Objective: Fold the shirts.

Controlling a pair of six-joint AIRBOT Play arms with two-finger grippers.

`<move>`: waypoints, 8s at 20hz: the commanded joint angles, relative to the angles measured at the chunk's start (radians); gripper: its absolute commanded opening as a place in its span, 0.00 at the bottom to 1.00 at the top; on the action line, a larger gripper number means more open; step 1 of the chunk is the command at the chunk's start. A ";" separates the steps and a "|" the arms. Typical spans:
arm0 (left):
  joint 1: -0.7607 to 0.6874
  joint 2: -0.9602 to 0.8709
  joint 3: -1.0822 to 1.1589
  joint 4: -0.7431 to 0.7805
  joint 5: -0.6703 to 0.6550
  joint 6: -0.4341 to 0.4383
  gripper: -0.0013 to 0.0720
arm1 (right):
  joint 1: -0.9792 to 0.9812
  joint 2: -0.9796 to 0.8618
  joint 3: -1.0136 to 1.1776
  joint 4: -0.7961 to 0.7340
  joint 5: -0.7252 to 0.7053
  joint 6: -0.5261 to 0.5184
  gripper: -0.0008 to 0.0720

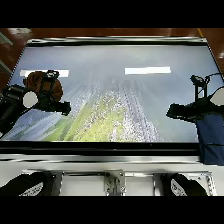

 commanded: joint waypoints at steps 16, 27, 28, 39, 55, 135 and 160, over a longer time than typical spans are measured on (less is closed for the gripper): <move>0.000 0.001 0.000 0.000 0.000 0.000 0.98 | 0.000 0.000 0.001 0.013 -0.088 0.002 0.83; 0.009 -0.042 0.009 0.004 0.148 0.003 0.68 | 0.000 0.000 0.000 0.023 -0.122 -0.002 0.83; 0.034 -0.078 0.039 0.037 0.145 0.008 0.83 | 0.000 0.000 0.000 0.023 -0.123 -0.004 0.83; 0.605 -0.789 0.858 -0.077 -0.108 -0.050 1.00 | 0.000 -0.001 0.000 0.023 -0.201 -0.012 0.83; 0.600 -0.819 0.862 -0.449 0.051 0.103 0.07 | 0.000 -0.001 0.001 0.105 -0.203 -0.014 0.83; 0.255 0.346 0.364 -0.645 0.159 0.299 0.07 | 0.197 0.167 0.411 0.381 -0.200 -0.352 0.10; 0.377 0.597 -0.331 -0.433 -0.167 0.101 0.07 | 0.198 0.027 0.126 0.002 -0.147 -0.260 0.10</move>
